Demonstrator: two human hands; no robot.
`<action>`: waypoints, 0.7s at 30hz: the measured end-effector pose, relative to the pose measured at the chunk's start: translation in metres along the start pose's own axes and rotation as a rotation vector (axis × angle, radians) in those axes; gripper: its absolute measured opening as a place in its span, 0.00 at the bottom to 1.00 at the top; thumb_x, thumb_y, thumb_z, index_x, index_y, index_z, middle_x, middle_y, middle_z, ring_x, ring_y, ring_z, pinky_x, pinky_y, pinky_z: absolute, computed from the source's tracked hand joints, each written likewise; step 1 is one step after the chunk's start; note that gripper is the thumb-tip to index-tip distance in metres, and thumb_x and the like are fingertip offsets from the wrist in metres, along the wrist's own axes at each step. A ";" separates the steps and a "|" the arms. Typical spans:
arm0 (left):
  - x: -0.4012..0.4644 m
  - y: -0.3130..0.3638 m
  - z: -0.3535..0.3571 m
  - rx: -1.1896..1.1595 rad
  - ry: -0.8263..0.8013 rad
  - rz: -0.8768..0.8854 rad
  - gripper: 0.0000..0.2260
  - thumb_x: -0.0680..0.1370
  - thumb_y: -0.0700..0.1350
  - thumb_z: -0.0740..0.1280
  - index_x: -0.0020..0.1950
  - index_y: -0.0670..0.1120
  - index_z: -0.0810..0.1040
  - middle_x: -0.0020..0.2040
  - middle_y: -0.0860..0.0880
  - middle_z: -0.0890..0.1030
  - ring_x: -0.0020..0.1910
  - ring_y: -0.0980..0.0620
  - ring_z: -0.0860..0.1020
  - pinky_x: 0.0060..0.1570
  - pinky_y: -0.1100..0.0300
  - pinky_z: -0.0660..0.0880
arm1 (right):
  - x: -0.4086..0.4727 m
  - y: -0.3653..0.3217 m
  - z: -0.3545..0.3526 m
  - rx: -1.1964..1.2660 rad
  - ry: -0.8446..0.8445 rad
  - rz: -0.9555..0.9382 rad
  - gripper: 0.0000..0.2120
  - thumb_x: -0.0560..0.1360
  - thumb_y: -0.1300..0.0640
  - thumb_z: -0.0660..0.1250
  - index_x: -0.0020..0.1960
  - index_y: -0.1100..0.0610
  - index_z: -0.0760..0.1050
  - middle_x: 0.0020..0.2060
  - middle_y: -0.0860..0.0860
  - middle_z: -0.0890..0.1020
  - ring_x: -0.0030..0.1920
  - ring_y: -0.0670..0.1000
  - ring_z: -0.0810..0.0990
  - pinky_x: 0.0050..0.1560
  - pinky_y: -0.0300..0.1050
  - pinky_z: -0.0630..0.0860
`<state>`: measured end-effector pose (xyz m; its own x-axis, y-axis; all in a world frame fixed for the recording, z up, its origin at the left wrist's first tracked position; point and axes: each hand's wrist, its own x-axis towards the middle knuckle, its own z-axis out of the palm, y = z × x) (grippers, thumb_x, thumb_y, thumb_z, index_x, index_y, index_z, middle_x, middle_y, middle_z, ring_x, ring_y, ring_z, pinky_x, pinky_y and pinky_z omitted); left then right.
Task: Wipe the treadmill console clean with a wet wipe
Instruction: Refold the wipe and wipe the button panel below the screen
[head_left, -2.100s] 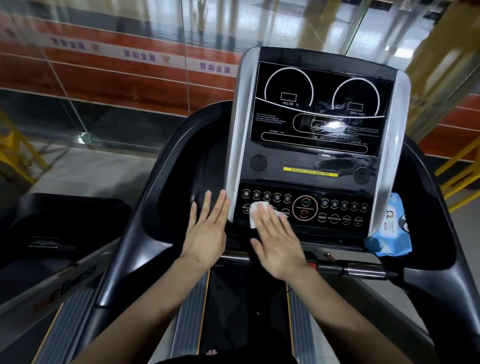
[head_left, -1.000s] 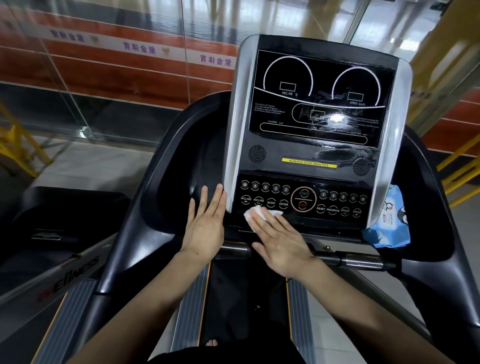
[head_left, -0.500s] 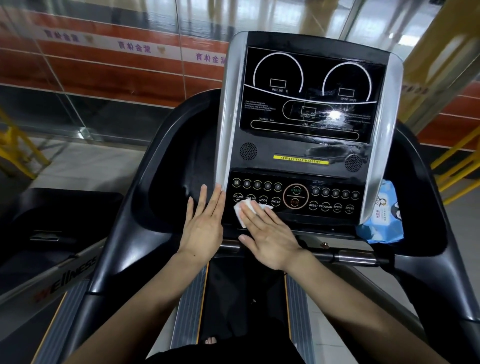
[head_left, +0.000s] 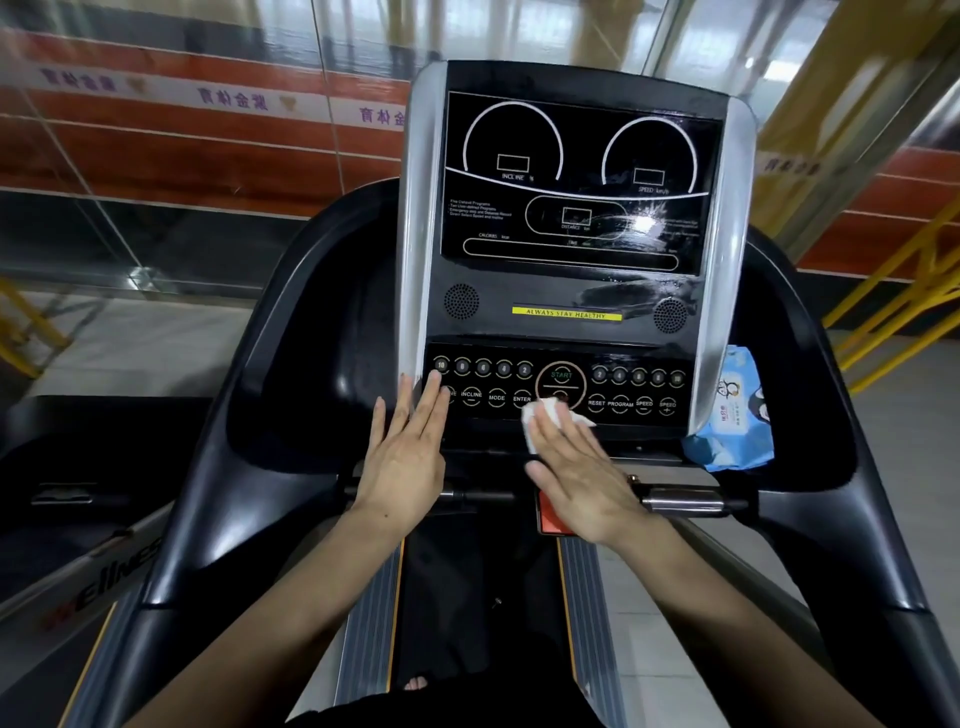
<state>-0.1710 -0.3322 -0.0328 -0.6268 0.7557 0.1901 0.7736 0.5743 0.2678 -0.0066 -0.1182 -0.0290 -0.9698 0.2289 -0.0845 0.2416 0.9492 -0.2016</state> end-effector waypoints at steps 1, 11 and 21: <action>0.001 0.002 0.001 -0.001 -0.001 0.005 0.37 0.80 0.37 0.60 0.85 0.46 0.44 0.85 0.51 0.37 0.83 0.46 0.33 0.82 0.39 0.44 | 0.011 -0.012 -0.003 -0.012 -0.011 -0.036 0.34 0.83 0.35 0.34 0.84 0.48 0.36 0.82 0.41 0.36 0.80 0.44 0.27 0.83 0.52 0.39; 0.011 0.014 0.001 0.017 0.018 0.029 0.36 0.80 0.39 0.61 0.85 0.45 0.47 0.85 0.50 0.40 0.83 0.44 0.36 0.82 0.38 0.46 | 0.000 0.027 0.002 0.076 0.216 0.174 0.33 0.86 0.38 0.42 0.84 0.51 0.35 0.83 0.47 0.36 0.82 0.48 0.31 0.83 0.54 0.41; 0.012 0.008 -0.001 0.016 0.039 -0.040 0.35 0.80 0.38 0.63 0.85 0.45 0.51 0.85 0.50 0.43 0.84 0.45 0.39 0.81 0.37 0.47 | 0.051 -0.058 0.006 0.012 0.260 -0.058 0.32 0.86 0.46 0.50 0.85 0.52 0.43 0.84 0.45 0.42 0.83 0.47 0.35 0.83 0.52 0.42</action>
<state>-0.1726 -0.3194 -0.0277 -0.6599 0.7195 0.2164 0.7492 0.6087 0.2610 -0.0701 -0.1629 -0.0273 -0.9578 0.2234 0.1807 0.1842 0.9601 -0.2105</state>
